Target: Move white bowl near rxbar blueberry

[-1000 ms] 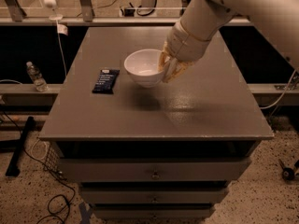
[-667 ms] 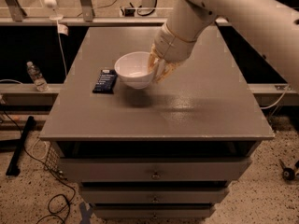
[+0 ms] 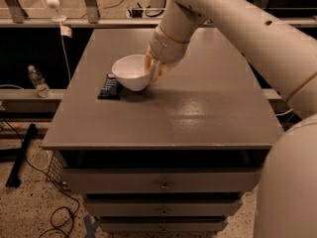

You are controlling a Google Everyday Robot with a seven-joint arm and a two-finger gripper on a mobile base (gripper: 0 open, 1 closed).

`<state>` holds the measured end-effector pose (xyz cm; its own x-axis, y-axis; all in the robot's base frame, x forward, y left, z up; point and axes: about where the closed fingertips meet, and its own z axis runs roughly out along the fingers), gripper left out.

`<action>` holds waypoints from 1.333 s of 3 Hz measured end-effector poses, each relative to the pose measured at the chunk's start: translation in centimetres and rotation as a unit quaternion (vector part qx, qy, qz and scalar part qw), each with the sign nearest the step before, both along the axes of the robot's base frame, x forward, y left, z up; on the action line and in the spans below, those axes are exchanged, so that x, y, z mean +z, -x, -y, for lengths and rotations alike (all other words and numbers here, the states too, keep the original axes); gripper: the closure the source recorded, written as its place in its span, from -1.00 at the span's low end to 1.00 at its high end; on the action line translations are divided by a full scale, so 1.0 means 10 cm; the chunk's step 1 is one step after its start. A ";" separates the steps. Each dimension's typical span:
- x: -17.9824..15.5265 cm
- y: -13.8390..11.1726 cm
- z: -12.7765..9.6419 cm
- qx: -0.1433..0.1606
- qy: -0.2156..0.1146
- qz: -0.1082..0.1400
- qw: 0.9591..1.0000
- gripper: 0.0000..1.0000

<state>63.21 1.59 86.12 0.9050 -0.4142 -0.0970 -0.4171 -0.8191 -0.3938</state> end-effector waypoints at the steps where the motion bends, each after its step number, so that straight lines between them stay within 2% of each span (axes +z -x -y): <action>1: -0.10 -0.03 0.00 0.002 0.003 0.003 1.000 0.68; 3: -0.14 -0.03 -0.03 0.003 0.003 0.001 1.000 -0.25; 4: -0.17 -0.03 -0.05 0.005 0.002 -0.001 1.000 -0.88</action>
Offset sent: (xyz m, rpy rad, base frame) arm 0.0023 -0.0001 -0.0088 -0.0052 -0.0044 0.0030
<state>63.56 2.06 84.44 0.9086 -0.4065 -0.0963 -0.4102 -0.8247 -0.3894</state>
